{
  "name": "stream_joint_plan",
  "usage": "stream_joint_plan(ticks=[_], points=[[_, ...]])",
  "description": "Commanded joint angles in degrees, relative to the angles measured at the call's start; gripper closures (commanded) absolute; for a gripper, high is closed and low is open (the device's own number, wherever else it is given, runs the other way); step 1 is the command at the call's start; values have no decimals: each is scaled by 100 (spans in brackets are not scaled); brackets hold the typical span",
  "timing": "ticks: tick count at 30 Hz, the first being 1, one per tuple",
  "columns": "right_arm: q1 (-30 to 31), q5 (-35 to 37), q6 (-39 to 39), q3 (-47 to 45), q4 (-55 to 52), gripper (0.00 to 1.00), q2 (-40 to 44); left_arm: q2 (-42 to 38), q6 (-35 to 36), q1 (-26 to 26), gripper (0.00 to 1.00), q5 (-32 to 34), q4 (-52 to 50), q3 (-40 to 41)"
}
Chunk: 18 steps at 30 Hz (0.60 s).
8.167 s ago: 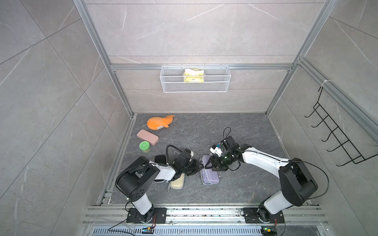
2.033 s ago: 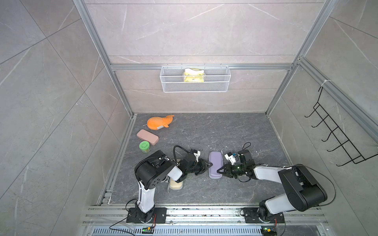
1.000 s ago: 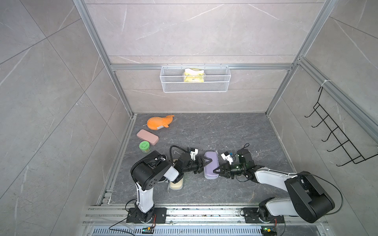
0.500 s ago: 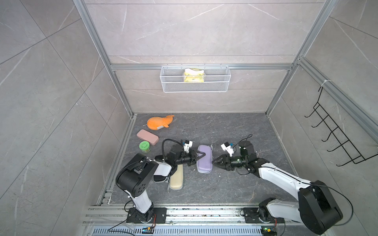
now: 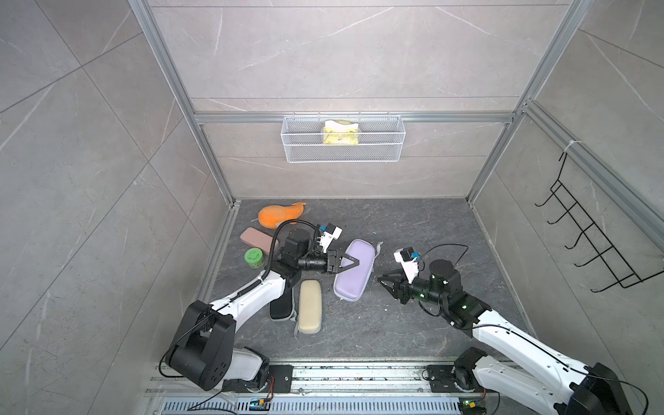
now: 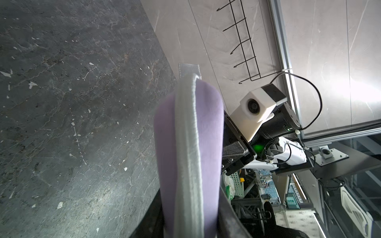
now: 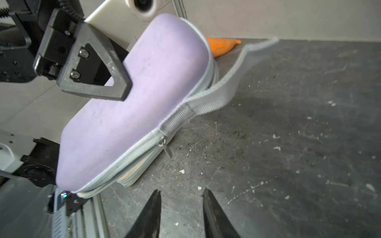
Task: Put umbrellas into zippered umbrella sleeves
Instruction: Zip the zipper on the umbrella sleeve.
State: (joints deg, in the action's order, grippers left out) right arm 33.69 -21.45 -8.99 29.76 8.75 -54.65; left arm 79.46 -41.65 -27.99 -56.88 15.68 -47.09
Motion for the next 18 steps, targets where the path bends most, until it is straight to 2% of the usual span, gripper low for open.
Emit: stream_joint_plan(ticks=[1,12,18], points=[[256,778,1031,-41,742,64,10,-218,380,30,75,-428,-169,-276],[726,1008,1943,1,1133,69,-633,-282,179,20,78,-372,-74,-258],[739,1181,1930,-117,1360,70,-791,-260,90,8,81,-350,44,-169]])
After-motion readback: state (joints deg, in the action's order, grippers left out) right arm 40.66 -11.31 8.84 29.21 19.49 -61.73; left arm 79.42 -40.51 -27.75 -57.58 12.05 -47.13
